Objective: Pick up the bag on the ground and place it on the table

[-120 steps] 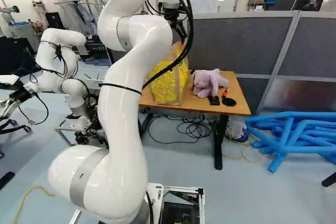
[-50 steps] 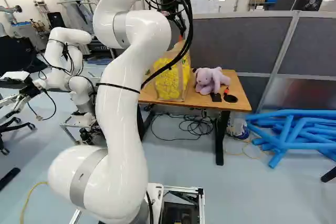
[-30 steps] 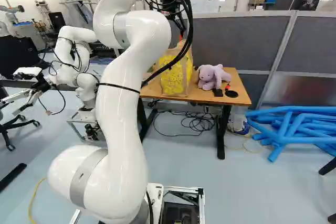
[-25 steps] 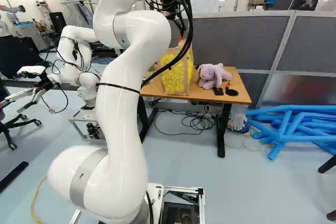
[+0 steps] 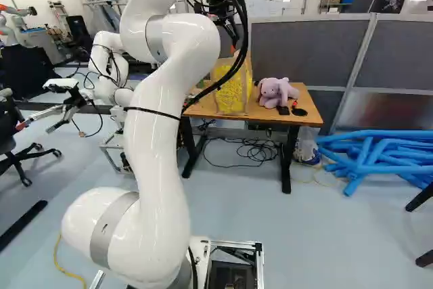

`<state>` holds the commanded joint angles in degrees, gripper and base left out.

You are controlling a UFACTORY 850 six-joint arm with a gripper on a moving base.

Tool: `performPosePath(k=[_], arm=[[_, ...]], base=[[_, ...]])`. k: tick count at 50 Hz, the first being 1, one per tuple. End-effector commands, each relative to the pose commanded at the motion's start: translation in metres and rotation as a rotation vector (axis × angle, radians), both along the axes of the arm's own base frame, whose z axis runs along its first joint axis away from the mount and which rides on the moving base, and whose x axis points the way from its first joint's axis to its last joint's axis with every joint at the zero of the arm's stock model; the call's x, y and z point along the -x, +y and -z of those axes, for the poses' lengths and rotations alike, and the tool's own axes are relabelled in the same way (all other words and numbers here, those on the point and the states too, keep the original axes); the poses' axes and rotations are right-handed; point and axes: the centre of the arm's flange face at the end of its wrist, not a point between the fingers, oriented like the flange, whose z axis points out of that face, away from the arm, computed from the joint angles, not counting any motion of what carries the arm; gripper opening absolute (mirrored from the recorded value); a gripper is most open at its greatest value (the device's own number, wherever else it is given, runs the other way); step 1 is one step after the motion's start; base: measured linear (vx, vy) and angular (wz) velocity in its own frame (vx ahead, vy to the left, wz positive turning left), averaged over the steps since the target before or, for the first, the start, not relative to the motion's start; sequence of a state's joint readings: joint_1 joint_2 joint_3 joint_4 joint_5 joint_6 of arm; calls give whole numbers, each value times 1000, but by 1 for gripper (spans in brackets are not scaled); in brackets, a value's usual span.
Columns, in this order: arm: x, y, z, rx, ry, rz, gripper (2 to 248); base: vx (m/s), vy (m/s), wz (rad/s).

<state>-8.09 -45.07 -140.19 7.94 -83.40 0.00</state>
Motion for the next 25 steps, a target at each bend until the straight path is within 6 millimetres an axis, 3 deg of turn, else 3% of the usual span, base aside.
performPosePath(k=[25], arm=[[0, 0, 0, 0, 0, 0, 247]], base=[[-3, 0, 3]])
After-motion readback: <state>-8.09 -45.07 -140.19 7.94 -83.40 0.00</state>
